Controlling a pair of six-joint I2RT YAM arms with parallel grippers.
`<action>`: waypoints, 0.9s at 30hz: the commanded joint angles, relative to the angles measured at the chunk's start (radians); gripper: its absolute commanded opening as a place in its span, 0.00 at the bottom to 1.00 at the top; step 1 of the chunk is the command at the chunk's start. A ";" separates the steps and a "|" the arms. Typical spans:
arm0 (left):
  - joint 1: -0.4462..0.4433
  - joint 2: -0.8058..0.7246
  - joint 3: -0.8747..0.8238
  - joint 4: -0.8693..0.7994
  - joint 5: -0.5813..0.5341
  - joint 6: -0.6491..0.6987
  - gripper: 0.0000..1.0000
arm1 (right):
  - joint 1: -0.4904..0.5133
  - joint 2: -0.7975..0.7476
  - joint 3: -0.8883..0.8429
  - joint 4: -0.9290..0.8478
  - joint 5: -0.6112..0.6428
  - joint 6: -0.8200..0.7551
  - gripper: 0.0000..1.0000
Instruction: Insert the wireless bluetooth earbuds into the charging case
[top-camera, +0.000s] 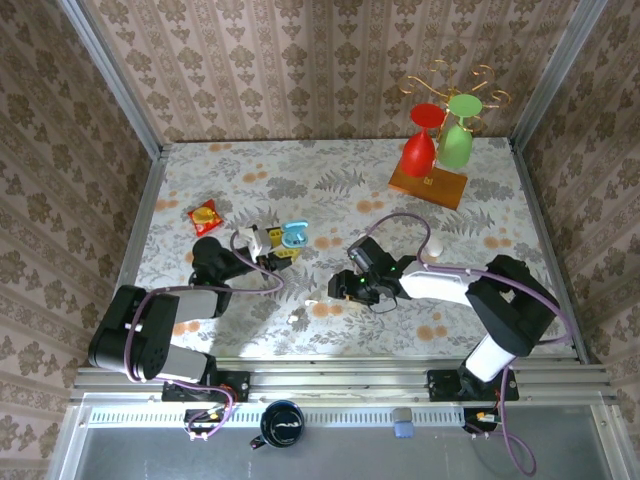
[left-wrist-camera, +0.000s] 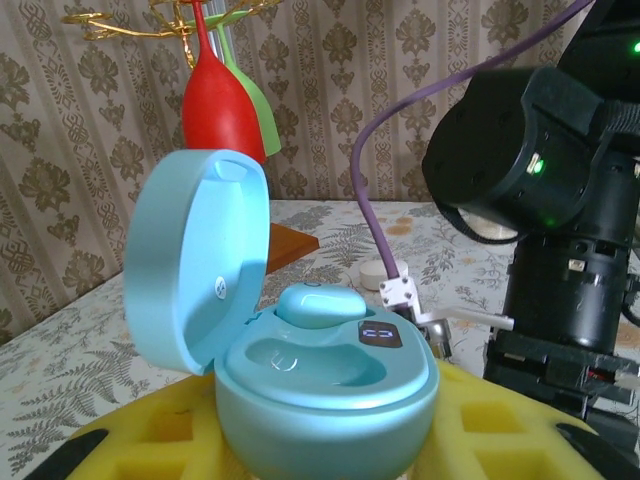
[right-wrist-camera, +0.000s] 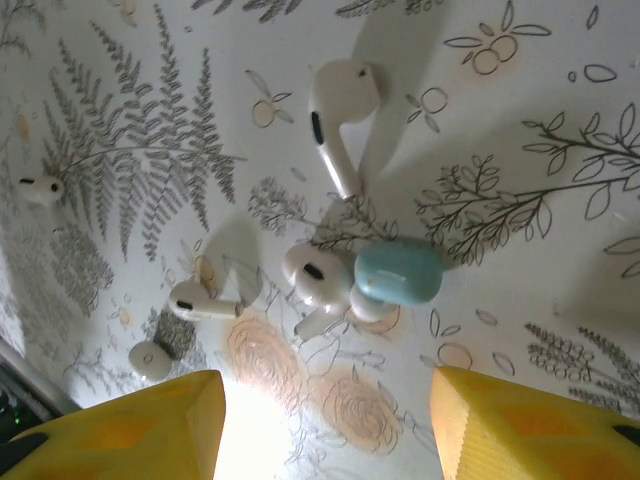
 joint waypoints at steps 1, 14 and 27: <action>0.006 -0.024 -0.015 0.019 0.027 -0.019 0.35 | -0.003 0.041 0.040 0.029 0.058 0.023 0.57; 0.010 -0.044 -0.032 0.019 0.021 -0.012 0.35 | -0.008 0.124 0.140 -0.018 0.101 -0.044 0.56; 0.023 -0.049 -0.044 0.020 0.013 -0.015 0.35 | 0.007 0.210 0.305 -0.238 0.144 -0.240 0.46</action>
